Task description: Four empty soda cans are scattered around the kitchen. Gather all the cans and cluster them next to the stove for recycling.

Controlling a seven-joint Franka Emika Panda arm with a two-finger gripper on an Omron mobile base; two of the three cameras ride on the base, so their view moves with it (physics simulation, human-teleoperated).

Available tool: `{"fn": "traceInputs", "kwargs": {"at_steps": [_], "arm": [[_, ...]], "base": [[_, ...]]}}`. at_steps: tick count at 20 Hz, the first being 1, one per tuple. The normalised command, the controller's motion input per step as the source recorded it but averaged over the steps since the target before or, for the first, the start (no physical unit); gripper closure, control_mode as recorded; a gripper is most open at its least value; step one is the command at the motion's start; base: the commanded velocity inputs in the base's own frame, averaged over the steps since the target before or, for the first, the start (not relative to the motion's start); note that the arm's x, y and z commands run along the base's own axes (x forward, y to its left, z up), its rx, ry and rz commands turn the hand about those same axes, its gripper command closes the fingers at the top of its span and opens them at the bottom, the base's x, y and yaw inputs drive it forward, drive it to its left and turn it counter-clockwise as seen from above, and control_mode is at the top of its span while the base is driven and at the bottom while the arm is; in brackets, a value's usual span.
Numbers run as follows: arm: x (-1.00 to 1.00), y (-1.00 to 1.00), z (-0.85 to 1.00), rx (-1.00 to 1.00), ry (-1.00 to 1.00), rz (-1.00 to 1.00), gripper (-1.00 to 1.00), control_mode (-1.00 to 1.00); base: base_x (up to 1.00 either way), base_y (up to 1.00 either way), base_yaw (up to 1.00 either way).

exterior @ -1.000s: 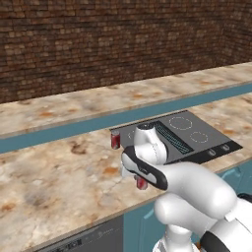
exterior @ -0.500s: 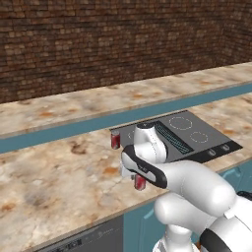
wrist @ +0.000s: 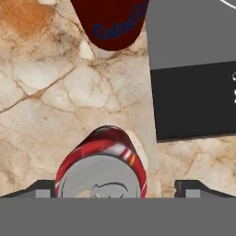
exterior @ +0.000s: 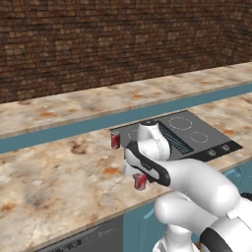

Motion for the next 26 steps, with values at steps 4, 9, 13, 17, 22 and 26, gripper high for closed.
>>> {"fn": "traceInputs", "kwargs": {"at_steps": [4,9,13,17,22,26], "arm": [[-0.19,0.02,0.49,0.00,0.04,0.08,-1.00,-1.00],[-0.44,0.05,0.40,0.00,0.01,0.07,-1.00,-1.00],[-1.00,-0.27,0.01,0.03,-0.11,0.02,-1.00,-1.00],[-1.00,-0.73,0.04,0.11,-0.22,0.00,-1.00,-1.00],[-0.50,-0.37,0.35,0.10,-0.13,0.00,-1.00,-1.00],[-0.13,-0.12,0.64,0.01,0.07,0.00,-1.00,-1.00]], "base": [[0.00,0.00,0.00],[0.00,0.00,0.00],[0.00,0.00,0.00],[0.00,0.00,0.00],[0.00,0.00,0.00],[0.00,0.00,0.00]]}}
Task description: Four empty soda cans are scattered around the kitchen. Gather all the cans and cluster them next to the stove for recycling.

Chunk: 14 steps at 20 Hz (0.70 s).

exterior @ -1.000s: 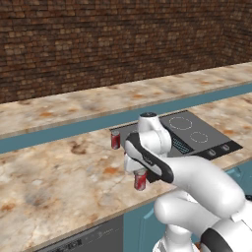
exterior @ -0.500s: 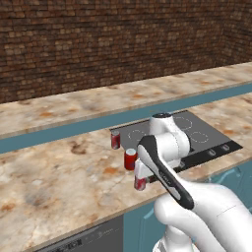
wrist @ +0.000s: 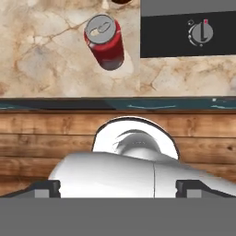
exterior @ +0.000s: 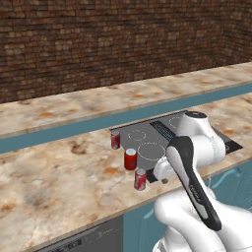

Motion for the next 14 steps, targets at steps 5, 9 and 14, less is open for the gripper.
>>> {"fn": "traceInputs", "kwargs": {"at_steps": [5,9,14], "arm": [[-0.25,-0.10,0.31,0.00,0.04,-0.03,-1.00,-1.00],[0.00,0.00,0.00,0.00,0.00,0.00,-1.00,-1.00],[0.00,0.00,0.00,0.00,0.00,0.00,-1.00,-1.00]], "base": [[0.00,0.00,0.00],[0.00,0.00,0.00],[0.00,0.00,0.00]]}}
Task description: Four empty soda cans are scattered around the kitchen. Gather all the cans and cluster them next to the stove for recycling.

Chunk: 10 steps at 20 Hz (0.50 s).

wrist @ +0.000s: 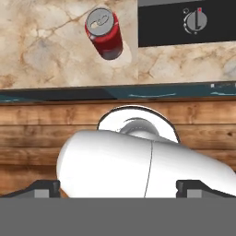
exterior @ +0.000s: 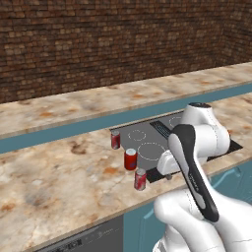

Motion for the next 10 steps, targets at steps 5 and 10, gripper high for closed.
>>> {"fn": "traceInputs", "kwargs": {"at_steps": [5,10], "arm": [[0.00,0.00,0.00,0.00,0.00,0.00,-1.00,1.00],[0.00,0.00,0.00,0.00,0.00,0.00,-1.00,1.00]], "base": [[-0.65,-0.39,-0.09],[-0.67,-0.74,-0.32]]}}
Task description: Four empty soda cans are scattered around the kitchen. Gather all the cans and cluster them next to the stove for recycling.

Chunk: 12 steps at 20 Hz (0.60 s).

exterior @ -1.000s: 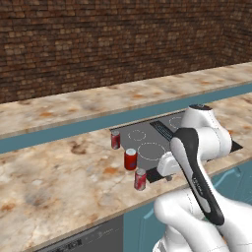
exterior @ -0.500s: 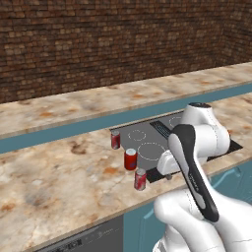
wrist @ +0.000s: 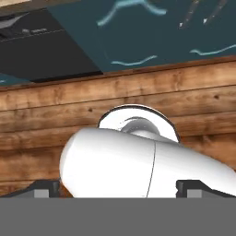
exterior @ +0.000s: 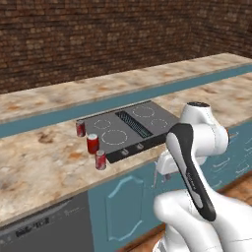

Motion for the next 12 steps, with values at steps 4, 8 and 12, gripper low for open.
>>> {"fn": "traceInputs", "kwargs": {"at_steps": [4,8,12], "arm": [[0.00,0.00,0.00,0.00,0.00,0.00,-1.00,1.00],[0.00,0.00,0.00,0.00,0.00,0.00,-1.00,1.00],[0.00,0.00,0.00,0.00,0.00,0.00,-1.00,1.00]], "base": [[0.00,-0.80,-0.48],[0.33,-0.65,-0.57],[0.37,-0.29,-0.70]]}}
